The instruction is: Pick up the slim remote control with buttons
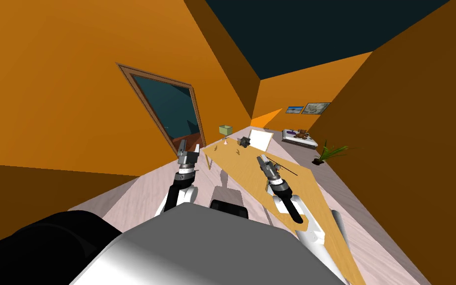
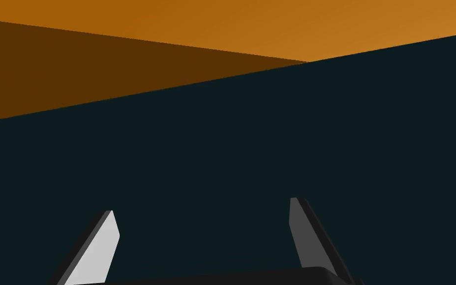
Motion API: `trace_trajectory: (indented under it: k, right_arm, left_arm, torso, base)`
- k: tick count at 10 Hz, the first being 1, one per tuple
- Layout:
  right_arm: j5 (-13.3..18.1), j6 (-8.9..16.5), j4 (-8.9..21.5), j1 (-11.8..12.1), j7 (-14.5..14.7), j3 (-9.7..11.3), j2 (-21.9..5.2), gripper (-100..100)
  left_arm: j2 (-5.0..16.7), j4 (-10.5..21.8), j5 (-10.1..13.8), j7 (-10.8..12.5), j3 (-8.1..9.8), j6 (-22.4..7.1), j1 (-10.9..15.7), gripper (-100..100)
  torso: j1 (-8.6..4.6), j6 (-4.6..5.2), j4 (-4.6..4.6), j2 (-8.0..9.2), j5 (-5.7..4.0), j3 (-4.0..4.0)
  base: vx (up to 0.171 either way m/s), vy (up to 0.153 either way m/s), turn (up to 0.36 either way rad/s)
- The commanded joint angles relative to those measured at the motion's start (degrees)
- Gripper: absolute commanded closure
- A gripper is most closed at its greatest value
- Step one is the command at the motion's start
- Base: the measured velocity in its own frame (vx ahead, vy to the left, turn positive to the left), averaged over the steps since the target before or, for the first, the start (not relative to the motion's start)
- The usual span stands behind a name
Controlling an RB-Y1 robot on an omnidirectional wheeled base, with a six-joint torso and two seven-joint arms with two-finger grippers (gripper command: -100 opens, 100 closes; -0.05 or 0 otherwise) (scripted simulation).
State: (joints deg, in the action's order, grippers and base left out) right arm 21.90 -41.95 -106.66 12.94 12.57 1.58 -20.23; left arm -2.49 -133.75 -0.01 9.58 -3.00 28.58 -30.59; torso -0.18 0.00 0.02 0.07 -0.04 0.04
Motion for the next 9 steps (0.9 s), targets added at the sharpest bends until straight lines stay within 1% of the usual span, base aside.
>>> trace_trajectory:
  k: [1,2,3,4,5,6,7,8,9]
  right_arm:
    - [2.5,-0.3,2.3,-0.4,1.0,0.6,-0.8,-100]
    - [4.4,-1.1,5.0,-2.2,2.6,1.3,-2.9,-100]
    - [5.7,-1.1,6.0,-2.2,2.6,1.3,-2.9,-100]
    - [7.8,-1.8,8.1,-3.9,4.2,2.1,-4.9,-100]
    - [9.1,-1.8,9.8,-3.9,4.2,2.1,-4.9,-100]
    - [11.1,-2.5,11.2,-5.7,5.9,2.9,-7.0,-100]
    - [12.6,-2.5,12.8,-5.7,5.9,2.9,-7.0,-100]
    - [12.6,-2.5,13.6,-5.7,5.9,2.9,-7.0,-100]
    - [15.0,-3.2,15.6,-7.4,7.7,3.8,-9.0,-100]
  left_arm:
    - [0.0,0.0,0.0,0.0,0.00,0.0,0.0,0]
    - [0.0,0.0,0.0,0.0,0.00,0.0,0.0,0]
    - [0.0,0.0,0.0,0.0,0.00,0.0,0.0,0]
    - [0.0,0.0,0.0,0.0,0.00,0.0,0.0,0]
    - [0.0,0.0,0.0,0.0,0.00,0.0,0.0,0]
    - [0.0,0.0,0.0,0.0,0.00,0.0,0.0,0]
    - [0.0,0.0,0.0,0.0,0.00,0.0,0.0,0]
    - [0.0,0.0,0.0,0.0,0.01,0.0,0.0,0]
    - [0.0,0.0,0.0,0.0,0.01,0.0,0.0,0]
  torso:
    - [0.00,0.00,0.00,0.00,0.00,0.00]
    - [0.01,0.04,0.00,-0.01,-0.01,-0.01]
    - [0.02,0.01,0.00,0.00,0.00,0.00]
    - [0.01,0.04,0.00,0.01,0.00,0.01]
    - [-0.02,0.01,0.01,0.03,-0.01,0.02]
    - [-0.01,0.05,0.00,0.00,-0.01,0.00]
    - [0.00,0.01,0.00,0.00,0.00,0.00]
    - [-0.01,0.06,0.00,0.00,-0.01,0.00]
    - [0.05,0.07,-0.01,-0.06,0.00,-0.03]
  base:
    - [-0.029,-0.040,0.121]
    - [-0.036,-0.034,0.192]
    - [-0.033,-0.038,0.123]
    - [-0.046,-0.047,0.224]
    - [-0.029,-0.040,0.153]
    - [-0.038,-0.036,0.228]
    - [-0.036,-0.040,0.114]
    - [-0.011,-0.022,-0.016]
    - [-0.021,-0.029,0.239]
